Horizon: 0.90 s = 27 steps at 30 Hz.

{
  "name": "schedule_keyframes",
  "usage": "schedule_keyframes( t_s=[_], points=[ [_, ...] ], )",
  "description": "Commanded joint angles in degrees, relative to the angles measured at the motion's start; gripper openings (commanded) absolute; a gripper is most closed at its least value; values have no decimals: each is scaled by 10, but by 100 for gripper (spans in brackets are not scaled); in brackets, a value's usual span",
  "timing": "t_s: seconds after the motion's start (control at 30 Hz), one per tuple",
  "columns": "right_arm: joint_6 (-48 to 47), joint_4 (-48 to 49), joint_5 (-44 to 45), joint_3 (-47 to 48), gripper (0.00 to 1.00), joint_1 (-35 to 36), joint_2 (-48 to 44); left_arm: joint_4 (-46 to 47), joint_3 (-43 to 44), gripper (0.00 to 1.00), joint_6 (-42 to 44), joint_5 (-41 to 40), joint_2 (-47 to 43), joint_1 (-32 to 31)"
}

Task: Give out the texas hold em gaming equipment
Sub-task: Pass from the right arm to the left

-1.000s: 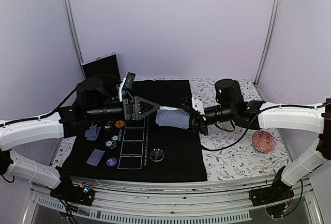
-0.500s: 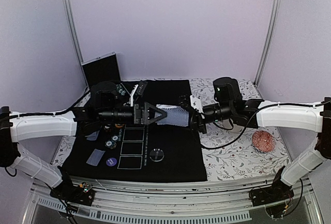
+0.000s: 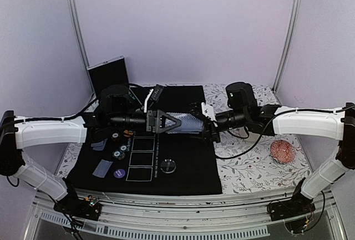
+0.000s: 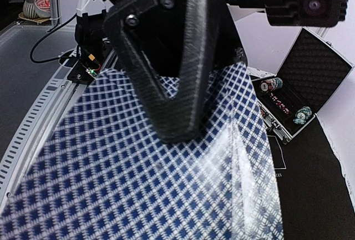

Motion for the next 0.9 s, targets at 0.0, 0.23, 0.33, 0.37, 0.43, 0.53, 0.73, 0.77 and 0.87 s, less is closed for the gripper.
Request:
schedule_keyframes(
  t_s=[0.0, 0.23, 0.33, 0.37, 0.43, 0.53, 0.73, 0.77, 0.87],
  points=[
    [-8, 5, 6, 27, 35, 7, 9, 15, 12, 28, 4, 29, 6, -7],
    [-13, 8, 18, 17, 39, 7, -5, 34, 7, 0, -2, 61, 0, -7],
    [-26, -9, 39, 14, 76, 7, -14, 34, -1, 0, 5, 42, -14, -8],
    [-35, -16, 42, 12, 97, 7, -20, 27, -2, 0, 11, 29, -20, -8],
    [-58, -28, 52, 4, 99, 8, -39, 3, 0, 0, 30, 8, -29, -7],
    [-78, -23, 72, -17, 99, 10, -73, -24, 4, 0, 55, -20, -40, -7],
    [-88, 22, 119, -42, 99, 32, -90, -31, 9, 0, 63, -35, -33, -9],
    [-100, 17, 125, -41, 99, 39, -84, -32, 10, 0, 64, -35, -31, -9],
    [-125, 8, 136, -34, 99, 55, -67, -31, 13, 0, 64, -31, -31, -10]
  ],
)
